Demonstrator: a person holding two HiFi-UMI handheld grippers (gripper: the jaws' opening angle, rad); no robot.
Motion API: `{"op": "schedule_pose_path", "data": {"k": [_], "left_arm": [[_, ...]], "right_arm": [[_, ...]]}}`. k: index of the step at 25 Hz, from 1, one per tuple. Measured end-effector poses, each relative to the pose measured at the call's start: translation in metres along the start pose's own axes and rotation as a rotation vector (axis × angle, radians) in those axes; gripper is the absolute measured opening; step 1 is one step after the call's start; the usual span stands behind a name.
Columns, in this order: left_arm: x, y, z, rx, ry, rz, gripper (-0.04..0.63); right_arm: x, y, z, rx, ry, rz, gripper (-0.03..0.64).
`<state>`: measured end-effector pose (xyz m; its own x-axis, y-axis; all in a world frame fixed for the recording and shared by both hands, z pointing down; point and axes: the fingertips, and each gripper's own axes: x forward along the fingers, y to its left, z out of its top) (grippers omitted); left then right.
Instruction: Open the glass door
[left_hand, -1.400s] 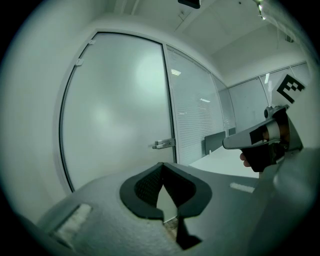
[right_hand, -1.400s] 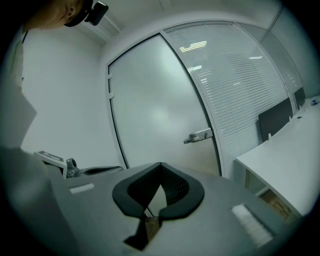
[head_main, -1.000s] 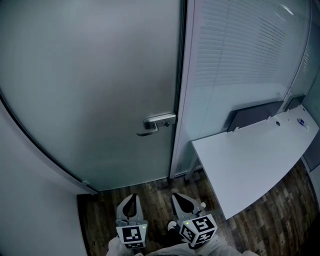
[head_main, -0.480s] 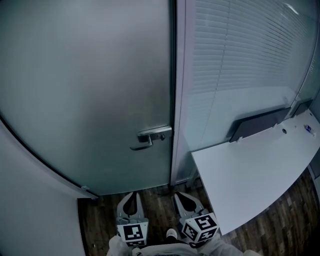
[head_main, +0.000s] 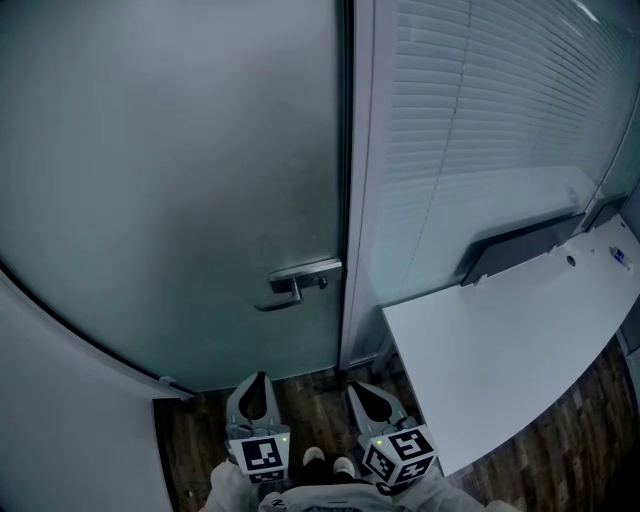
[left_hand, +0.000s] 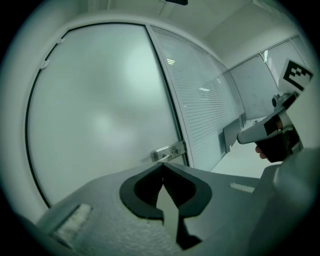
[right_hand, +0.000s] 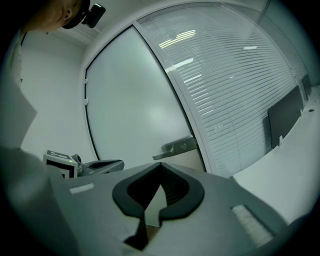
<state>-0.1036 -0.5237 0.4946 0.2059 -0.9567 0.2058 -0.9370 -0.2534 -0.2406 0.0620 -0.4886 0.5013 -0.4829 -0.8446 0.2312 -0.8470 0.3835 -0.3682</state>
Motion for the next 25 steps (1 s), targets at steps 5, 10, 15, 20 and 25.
{"op": "schedule_pose_path", "data": {"k": [5, 10, 15, 20, 25], "left_arm": [[0.026, 0.007, -0.005, 0.039, 0.027, -0.027, 0.073], [0.052, 0.002, -0.016, 0.264, 0.050, -0.068, 0.207], [0.078, 0.000, -0.023, 0.487, 0.057, -0.075, 0.222], [0.110, -0.001, -0.030, 0.749, 0.057, -0.080, 0.222], [0.140, 0.001, -0.029, 0.900, 0.026, -0.068, 0.222]], "right_arm": [[0.014, -0.008, 0.013, -0.004, -0.017, -0.029, 0.003], [0.023, -0.009, 0.014, -0.004, -0.014, -0.044, 0.003], [0.021, -0.016, 0.015, -0.011, -0.014, -0.078, 0.003], [0.011, -0.028, 0.014, -0.012, -0.012, -0.131, 0.003], [-0.001, -0.036, 0.010, -0.007, -0.002, -0.172, 0.003]]}}
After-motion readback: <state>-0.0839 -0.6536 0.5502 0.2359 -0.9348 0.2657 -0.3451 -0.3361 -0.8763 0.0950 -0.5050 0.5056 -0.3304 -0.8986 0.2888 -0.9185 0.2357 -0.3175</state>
